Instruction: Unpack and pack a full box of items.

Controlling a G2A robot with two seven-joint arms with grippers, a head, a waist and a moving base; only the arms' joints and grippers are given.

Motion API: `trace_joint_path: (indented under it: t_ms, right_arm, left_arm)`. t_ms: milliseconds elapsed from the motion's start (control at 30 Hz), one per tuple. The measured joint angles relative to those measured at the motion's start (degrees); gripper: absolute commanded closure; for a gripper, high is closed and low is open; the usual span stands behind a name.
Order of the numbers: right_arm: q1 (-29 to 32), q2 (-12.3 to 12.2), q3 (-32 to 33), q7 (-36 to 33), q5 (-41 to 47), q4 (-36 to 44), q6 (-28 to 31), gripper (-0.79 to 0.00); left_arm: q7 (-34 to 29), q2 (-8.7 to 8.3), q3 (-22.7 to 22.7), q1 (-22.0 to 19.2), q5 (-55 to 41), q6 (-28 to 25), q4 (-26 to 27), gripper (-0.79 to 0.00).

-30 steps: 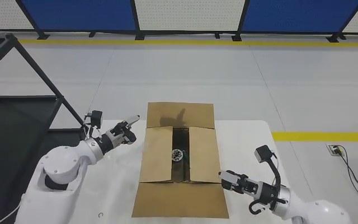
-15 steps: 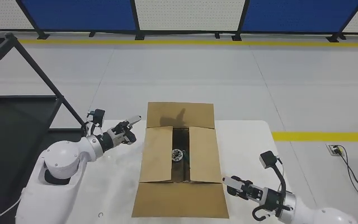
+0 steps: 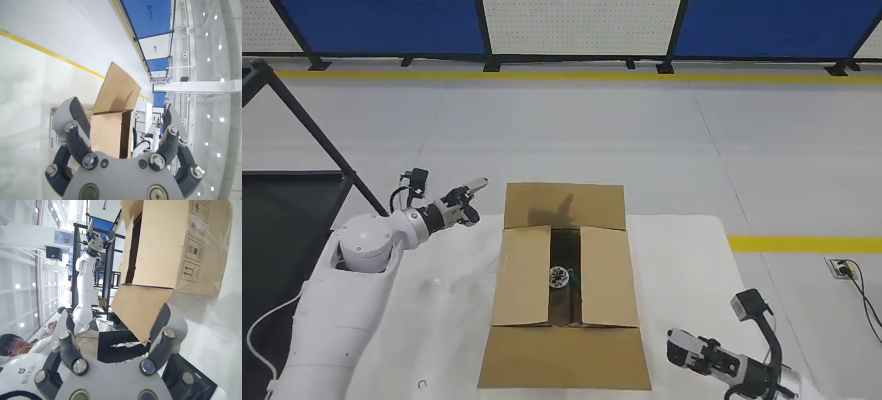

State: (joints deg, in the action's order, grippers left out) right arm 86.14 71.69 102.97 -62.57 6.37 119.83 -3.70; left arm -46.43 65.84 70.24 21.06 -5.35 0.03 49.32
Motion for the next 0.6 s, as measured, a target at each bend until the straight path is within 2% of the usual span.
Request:
trace_joint_path:
  t_ms: [100, 200, 600]
  right_arm:
    - [2.7, -0.22, 1.96, -0.03, 2.47, 0.81, 0.8, -0.785]
    - [3.97, -0.31, 2.71, 0.93, 3.07, 1.32, 0.56, -0.785]
    - [3.88, -0.31, 2.66, 0.88, 3.0, 1.29, 0.54, -0.785]
  left_arm:
    - [1.05, 1.53, -3.94, -4.12, 1.52, -5.18, -7.48, -0.785]
    - [2.55, 2.46, -6.47, -6.29, 3.42, -7.11, -12.4, -0.785]
    - [2.43, 2.41, -6.34, -6.08, 3.36, -7.0, -11.72, -0.785]
